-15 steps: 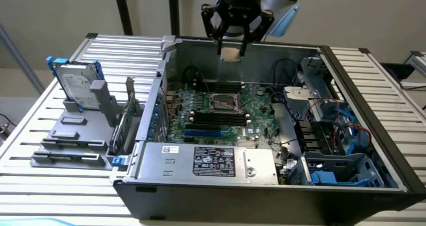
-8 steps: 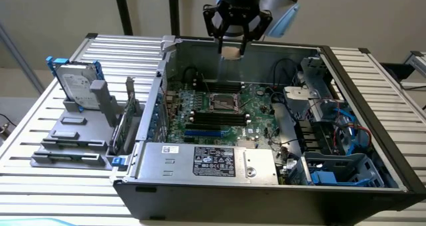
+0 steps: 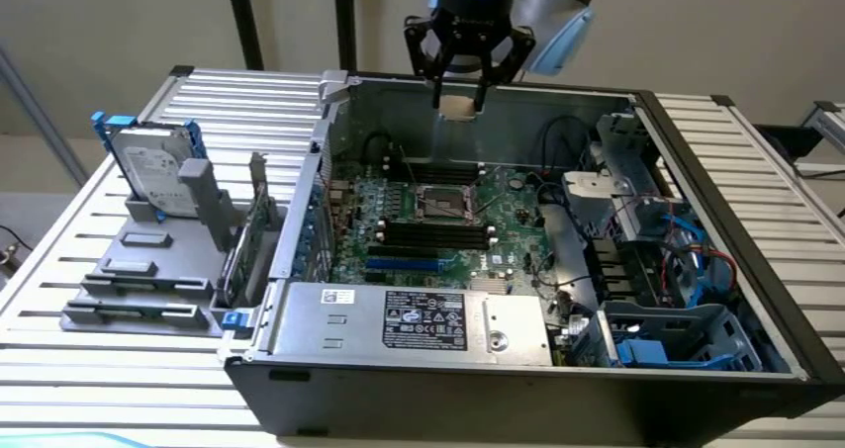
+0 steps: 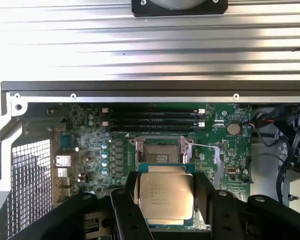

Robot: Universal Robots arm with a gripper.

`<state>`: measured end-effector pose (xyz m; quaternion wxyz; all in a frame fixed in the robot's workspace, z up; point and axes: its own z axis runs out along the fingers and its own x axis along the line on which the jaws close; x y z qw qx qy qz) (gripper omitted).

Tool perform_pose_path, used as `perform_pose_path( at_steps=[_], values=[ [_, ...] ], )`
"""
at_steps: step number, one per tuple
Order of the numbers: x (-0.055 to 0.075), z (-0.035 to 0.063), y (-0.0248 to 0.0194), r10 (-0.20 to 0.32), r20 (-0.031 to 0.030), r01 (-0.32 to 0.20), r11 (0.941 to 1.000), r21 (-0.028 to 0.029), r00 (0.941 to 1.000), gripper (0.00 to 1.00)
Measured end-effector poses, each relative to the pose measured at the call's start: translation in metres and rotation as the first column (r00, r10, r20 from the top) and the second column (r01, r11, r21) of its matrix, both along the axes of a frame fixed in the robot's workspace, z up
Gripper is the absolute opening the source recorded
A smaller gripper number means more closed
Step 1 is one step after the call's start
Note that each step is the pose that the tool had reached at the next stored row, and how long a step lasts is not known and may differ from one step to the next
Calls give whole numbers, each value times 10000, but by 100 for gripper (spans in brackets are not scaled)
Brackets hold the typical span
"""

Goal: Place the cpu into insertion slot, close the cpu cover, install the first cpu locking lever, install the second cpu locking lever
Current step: 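Place the cpu into insertion slot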

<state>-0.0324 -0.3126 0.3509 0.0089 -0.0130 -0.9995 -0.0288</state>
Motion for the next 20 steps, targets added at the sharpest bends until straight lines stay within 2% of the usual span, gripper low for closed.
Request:
perform_pose_path(
  at_steps=[2,5,11,16,20],
  values=[
    [14,-10,22,2,0,-2,10000,-3,10000,55],
    [27,-14,32,-143,-8,143,9999,-4,9999,55],
    [28,-18,33,-990,-8,990,9951,-3,9951,55],
    [28,-21,33,-1861,-8,1861,9825,-3,9825,55],
    [27,-23,33,-2574,-8,2574,9663,-3,9663,55]
  ],
)
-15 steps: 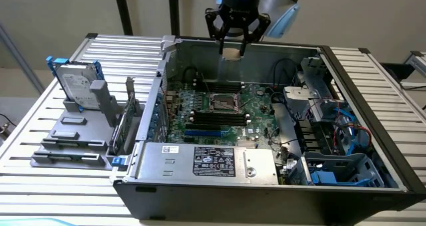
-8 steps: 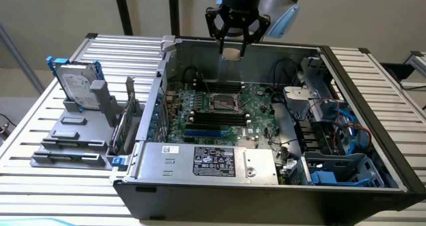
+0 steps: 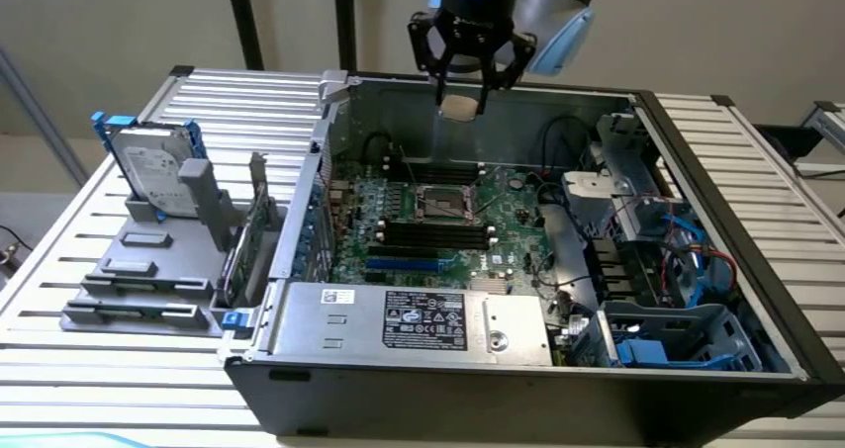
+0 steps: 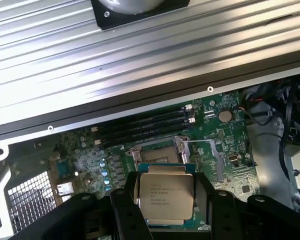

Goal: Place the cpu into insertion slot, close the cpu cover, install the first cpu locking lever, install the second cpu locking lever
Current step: 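Place the cpu into insertion slot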

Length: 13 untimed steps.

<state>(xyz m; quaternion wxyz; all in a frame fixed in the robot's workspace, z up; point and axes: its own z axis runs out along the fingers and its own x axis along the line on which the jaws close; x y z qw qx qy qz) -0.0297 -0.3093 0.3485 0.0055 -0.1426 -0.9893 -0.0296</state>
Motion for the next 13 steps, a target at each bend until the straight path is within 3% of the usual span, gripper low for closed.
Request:
perform_pose_path(
  at_steps=[4,7,13],
  values=[
    [0,-2,0,-718,0,718,9974,0,9974,55],
    [0,-3,0,-1261,0,1261,9920,0,9920,55],
    [0,-6,0,-2337,-1,2337,9723,-2,9723,55]
  ],
)
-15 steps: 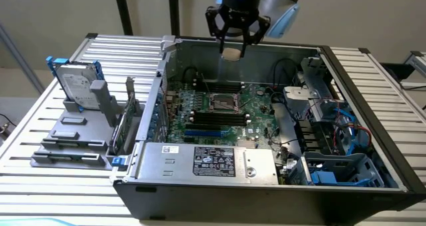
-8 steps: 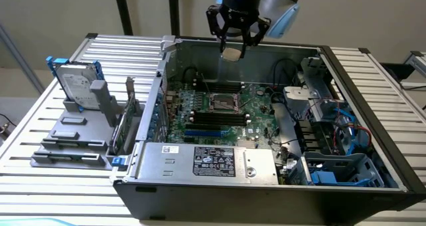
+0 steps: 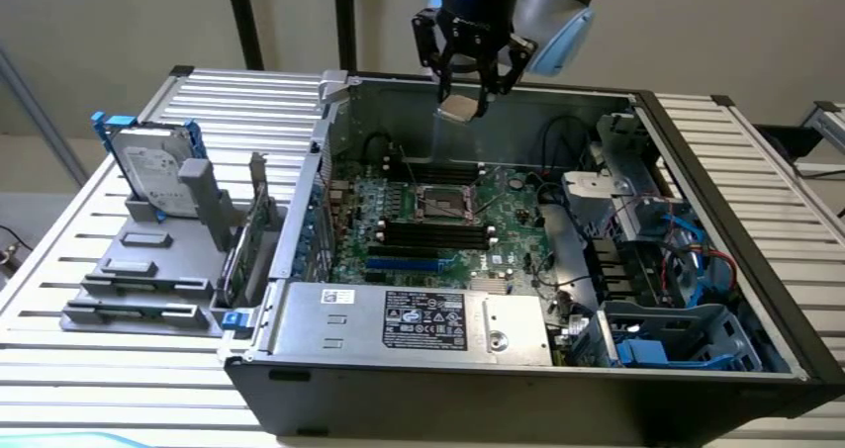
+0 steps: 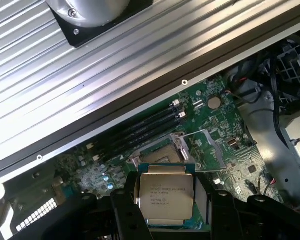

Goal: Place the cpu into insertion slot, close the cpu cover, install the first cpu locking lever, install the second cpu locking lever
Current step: 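Place the cpu into insertion slot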

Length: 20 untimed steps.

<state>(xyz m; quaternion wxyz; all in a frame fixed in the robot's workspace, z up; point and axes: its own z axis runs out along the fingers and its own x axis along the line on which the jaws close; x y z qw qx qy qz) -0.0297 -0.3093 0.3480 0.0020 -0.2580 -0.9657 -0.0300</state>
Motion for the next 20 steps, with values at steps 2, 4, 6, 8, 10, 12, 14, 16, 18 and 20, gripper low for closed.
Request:
perform_pose_path(
  at_steps=[2,4,6,8,10,12,14,16,18,20],
  values=[
    [0,-1,0,-359,0,359,9994,0,9994,55],
    [0,-3,0,-730,1,730,9973,2,9973,55],
    [0,-4,0,-1093,1,1093,9940,2,9940,55],
    [0,-4,0,-1445,1,1445,9895,1,9895,55],
    [0,-5,0,-1816,1,1816,9834,1,9834,55],
    [0,-6,0,-2174,1,2174,9761,1,9761,55],
    [0,-7,0,-2523,1,2523,9676,1,9676,55],
    [0,-8,0,-2869,1,2869,9580,1,9580,55],
    [0,-9,0,-3217,1,3217,9468,2,9468,55],
    [0,-10,0,-3565,1,3565,9343,1,9343,55]
  ],
)
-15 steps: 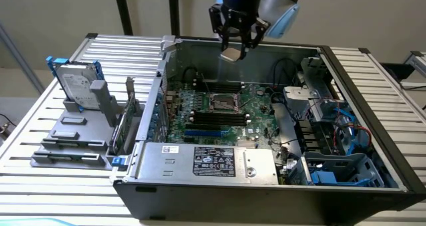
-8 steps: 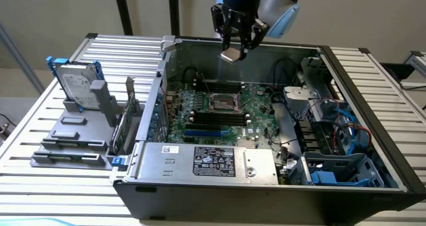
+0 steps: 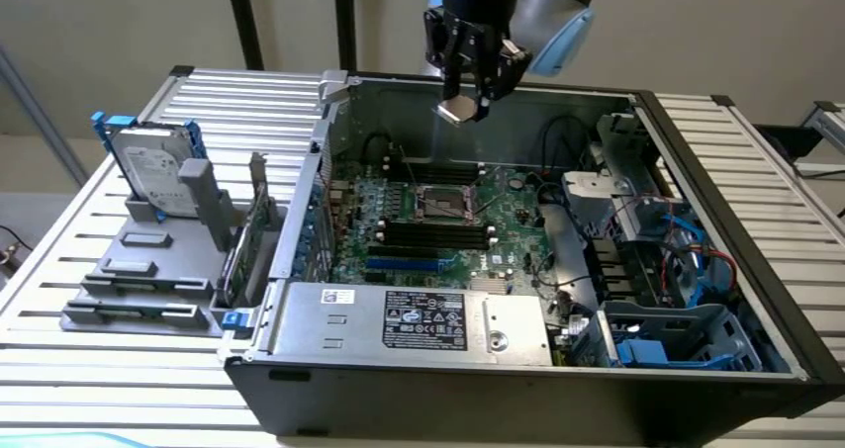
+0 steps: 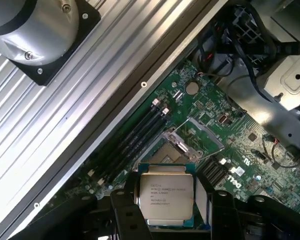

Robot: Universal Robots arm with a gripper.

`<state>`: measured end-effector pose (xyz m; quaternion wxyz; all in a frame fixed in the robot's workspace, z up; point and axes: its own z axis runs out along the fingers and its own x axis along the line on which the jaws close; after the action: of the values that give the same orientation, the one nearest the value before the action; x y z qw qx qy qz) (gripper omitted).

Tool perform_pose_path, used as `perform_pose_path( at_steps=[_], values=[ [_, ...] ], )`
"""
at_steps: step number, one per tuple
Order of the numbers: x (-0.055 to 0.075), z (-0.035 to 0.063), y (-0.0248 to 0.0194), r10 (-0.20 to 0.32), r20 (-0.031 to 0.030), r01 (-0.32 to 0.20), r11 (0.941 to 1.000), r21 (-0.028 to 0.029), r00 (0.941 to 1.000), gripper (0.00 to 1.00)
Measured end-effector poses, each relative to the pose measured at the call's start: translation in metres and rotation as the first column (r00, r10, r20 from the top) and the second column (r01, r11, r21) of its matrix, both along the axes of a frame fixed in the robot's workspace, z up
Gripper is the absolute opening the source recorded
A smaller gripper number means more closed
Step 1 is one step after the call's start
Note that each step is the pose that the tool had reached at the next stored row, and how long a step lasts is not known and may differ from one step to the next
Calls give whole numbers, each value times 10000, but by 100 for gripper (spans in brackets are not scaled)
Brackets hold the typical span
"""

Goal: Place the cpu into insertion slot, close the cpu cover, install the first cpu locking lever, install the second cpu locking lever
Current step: 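Place the cpu into insertion slot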

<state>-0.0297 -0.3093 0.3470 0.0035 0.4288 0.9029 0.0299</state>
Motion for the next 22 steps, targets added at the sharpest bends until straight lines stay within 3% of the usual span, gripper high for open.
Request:
perform_pose_path(
  at_steps=[5,10,15,22],
  values=[
    [0,-2,0,-904,0,904,9959,0,9959,55],
    [0,-5,0,-1795,0,1795,9838,0,9838,55],
    [0,-7,0,-2688,0,2688,9632,0,9632,55],
    [0,-11,0,-3886,0,3886,9214,0,9214,55]
  ],
)
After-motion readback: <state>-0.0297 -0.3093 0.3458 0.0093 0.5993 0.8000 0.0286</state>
